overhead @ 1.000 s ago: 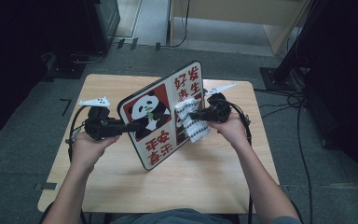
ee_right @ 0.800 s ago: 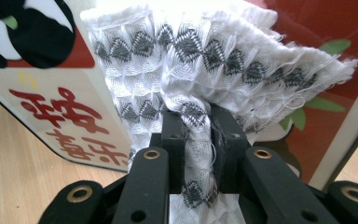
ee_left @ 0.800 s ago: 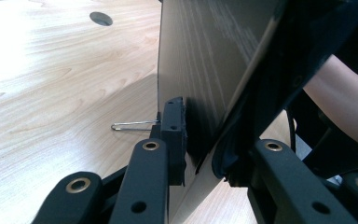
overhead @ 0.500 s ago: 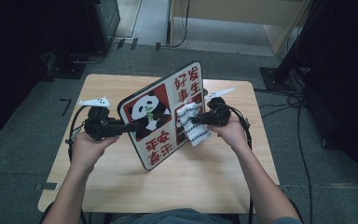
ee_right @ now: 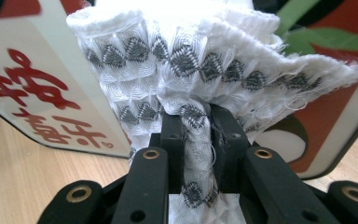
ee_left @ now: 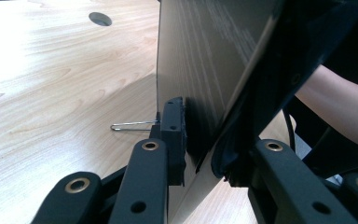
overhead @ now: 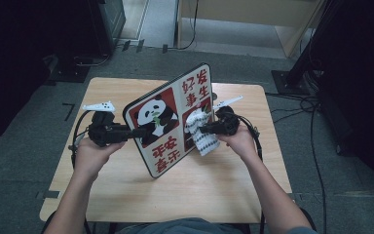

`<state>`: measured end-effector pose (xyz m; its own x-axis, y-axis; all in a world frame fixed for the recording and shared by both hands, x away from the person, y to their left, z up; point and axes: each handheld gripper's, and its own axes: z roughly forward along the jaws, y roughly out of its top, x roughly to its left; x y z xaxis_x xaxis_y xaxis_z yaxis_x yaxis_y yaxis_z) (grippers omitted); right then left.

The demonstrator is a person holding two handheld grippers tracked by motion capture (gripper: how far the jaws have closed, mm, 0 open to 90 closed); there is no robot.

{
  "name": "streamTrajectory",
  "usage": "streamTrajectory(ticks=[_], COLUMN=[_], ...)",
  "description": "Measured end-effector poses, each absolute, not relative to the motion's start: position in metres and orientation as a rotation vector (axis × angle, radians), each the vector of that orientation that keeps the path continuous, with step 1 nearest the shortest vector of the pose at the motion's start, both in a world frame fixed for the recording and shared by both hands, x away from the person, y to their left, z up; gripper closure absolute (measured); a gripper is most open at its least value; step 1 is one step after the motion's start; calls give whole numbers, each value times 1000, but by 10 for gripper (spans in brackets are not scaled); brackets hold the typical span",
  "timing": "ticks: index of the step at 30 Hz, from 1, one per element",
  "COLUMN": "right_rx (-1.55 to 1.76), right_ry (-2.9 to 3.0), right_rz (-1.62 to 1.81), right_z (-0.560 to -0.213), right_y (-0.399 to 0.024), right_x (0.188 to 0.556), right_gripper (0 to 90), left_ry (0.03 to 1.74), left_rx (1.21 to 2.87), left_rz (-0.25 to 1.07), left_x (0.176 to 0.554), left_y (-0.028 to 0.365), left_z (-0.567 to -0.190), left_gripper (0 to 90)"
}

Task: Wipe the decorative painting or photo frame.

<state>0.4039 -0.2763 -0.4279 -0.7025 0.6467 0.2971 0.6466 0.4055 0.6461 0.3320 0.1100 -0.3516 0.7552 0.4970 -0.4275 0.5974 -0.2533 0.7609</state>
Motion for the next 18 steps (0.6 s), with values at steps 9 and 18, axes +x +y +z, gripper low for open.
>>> streamTrajectory(ticks=[9, 18], right_rx=[1249, 1265], right_ry=[2657, 2699], right_rz=[1184, 1119], right_z=[-440, -451], right_y=[-277, -273], right_x=[405, 406], right_gripper=[778, 779], left_ry=[835, 832], left_rx=[1905, 1904], left_rz=[-121, -121], left_x=[332, 332], left_y=[110, 109], left_z=[-352, -352], left_gripper=[741, 738])
